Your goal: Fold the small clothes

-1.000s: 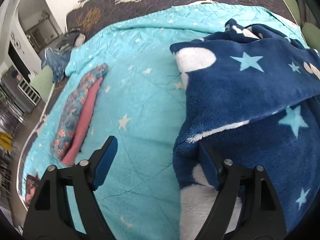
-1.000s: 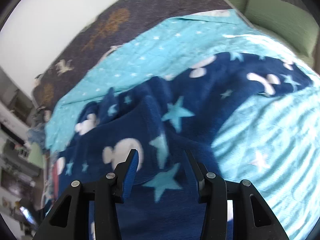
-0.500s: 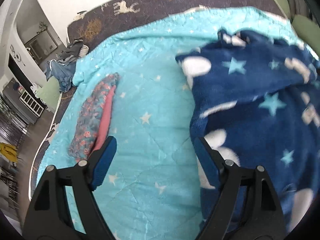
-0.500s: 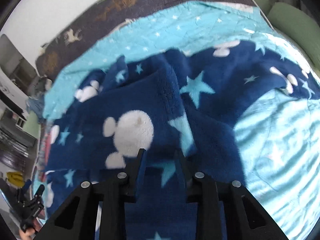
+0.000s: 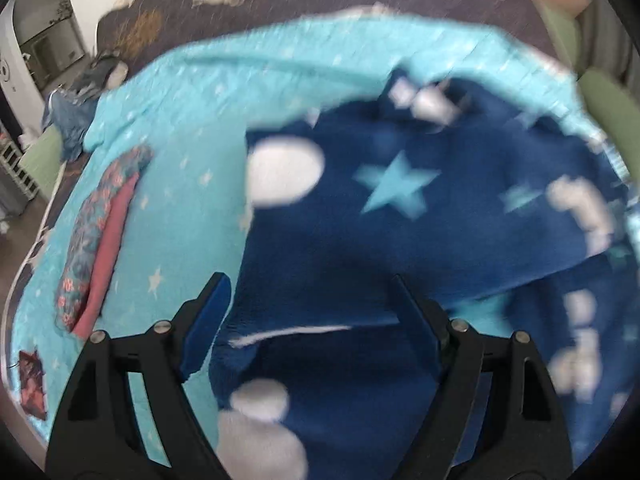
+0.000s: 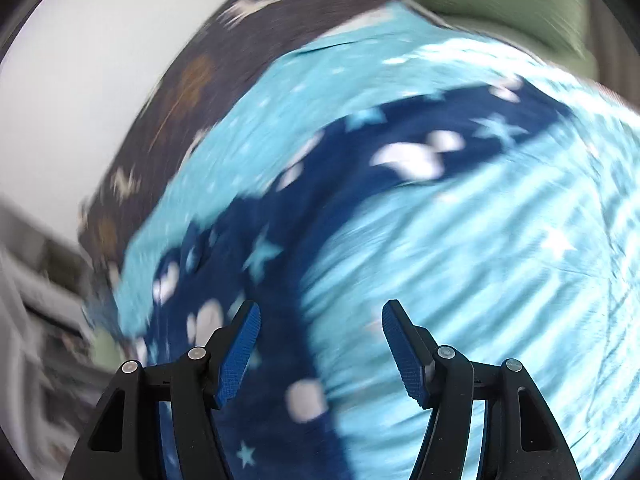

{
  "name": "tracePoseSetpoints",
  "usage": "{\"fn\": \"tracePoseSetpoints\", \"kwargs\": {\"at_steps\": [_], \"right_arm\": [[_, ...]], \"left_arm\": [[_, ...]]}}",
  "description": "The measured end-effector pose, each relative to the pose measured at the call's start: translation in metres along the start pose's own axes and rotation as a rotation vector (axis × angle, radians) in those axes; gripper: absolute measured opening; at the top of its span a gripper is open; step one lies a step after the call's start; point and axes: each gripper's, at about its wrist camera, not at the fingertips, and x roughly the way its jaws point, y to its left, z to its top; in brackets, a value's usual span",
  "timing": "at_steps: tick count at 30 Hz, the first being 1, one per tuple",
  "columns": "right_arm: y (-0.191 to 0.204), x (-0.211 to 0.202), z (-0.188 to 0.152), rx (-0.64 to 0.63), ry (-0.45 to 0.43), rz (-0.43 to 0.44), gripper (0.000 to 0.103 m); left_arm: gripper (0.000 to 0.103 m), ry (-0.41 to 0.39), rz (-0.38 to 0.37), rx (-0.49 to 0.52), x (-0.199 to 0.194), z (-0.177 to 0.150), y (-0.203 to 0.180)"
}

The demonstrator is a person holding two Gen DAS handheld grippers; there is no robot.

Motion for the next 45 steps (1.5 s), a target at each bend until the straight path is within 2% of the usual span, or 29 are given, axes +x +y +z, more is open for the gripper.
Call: {"fn": "tracePoseSetpoints", "kwargs": {"at_steps": [1,2,4,5,8,13,19,20,21,22,23,26,30,33,37,40,42,45], "right_arm": [[-0.018,-0.002,0.008,0.064,-0.008,0.017,0.071],[-0.041,-0.002,0.018,0.150,-0.022,0.038,0.073],[-0.067,-0.001,0.031,0.254,-0.042,0.061,0.075],[-0.084,0.000,0.038,0.318,-0.056,0.080,0.076],[-0.116,0.004,0.058,0.451,-0.121,0.124,0.076],[-0.140,0.022,0.089,0.550,-0.194,0.077,0.076],[-0.143,0.036,0.119,0.537,-0.283,0.016,0.075],[-0.142,0.039,0.123,0.517,-0.288,0.001,0.071],[-0.140,0.043,0.126,0.496,-0.290,-0.011,0.053],[-0.138,0.046,0.127,0.470,-0.279,-0.017,0.018],[-0.137,0.051,0.130,0.455,-0.254,-0.022,0.006],[-0.127,0.045,0.131,0.433,-0.302,-0.029,0.007],[-0.110,0.017,0.139,0.383,-0.359,0.040,0.007],[-0.073,-0.011,0.148,0.278,-0.405,0.121,0.007],[0.035,-0.035,0.134,-0.053,-0.395,0.202,0.007],[0.140,-0.036,0.077,-0.390,-0.326,0.261,0.007],[0.191,-0.025,0.030,-0.580,-0.263,0.263,0.008],[0.244,0.015,-0.061,-0.817,-0.081,0.273,0.011]], "left_arm": [[0.089,0.039,-0.015,-0.030,0.013,-0.003,0.004],[0.095,0.044,-0.039,-0.099,0.017,-0.006,0.013],[0.096,0.055,-0.073,-0.171,0.015,-0.007,0.023],[0.096,0.058,-0.080,-0.173,0.014,-0.007,0.023],[0.096,0.013,-0.044,-0.103,-0.005,-0.008,0.017],[0.096,-0.057,-0.036,-0.001,-0.033,-0.016,0.004],[0.096,-0.108,-0.074,0.056,-0.051,-0.014,-0.006],[0.096,-0.114,-0.075,0.063,-0.051,-0.012,-0.006],[0.096,-0.129,-0.077,0.074,-0.051,-0.010,-0.008],[0.096,-0.139,-0.077,0.081,-0.051,-0.009,-0.010],[0.096,-0.143,-0.073,0.082,-0.051,-0.007,-0.011],[0.096,-0.125,-0.081,0.059,-0.044,-0.002,-0.009],[0.096,-0.118,-0.107,-0.006,-0.041,0.004,0.002],[0.096,-0.127,-0.126,-0.048,-0.042,0.007,0.008],[0.096,-0.138,-0.161,-0.092,-0.044,0.008,0.016],[0.096,-0.140,-0.166,-0.120,-0.045,0.004,0.023],[0.096,-0.140,-0.177,-0.140,-0.045,0.002,0.031],[0.096,-0.128,-0.194,-0.167,-0.043,-0.003,0.040]]}}
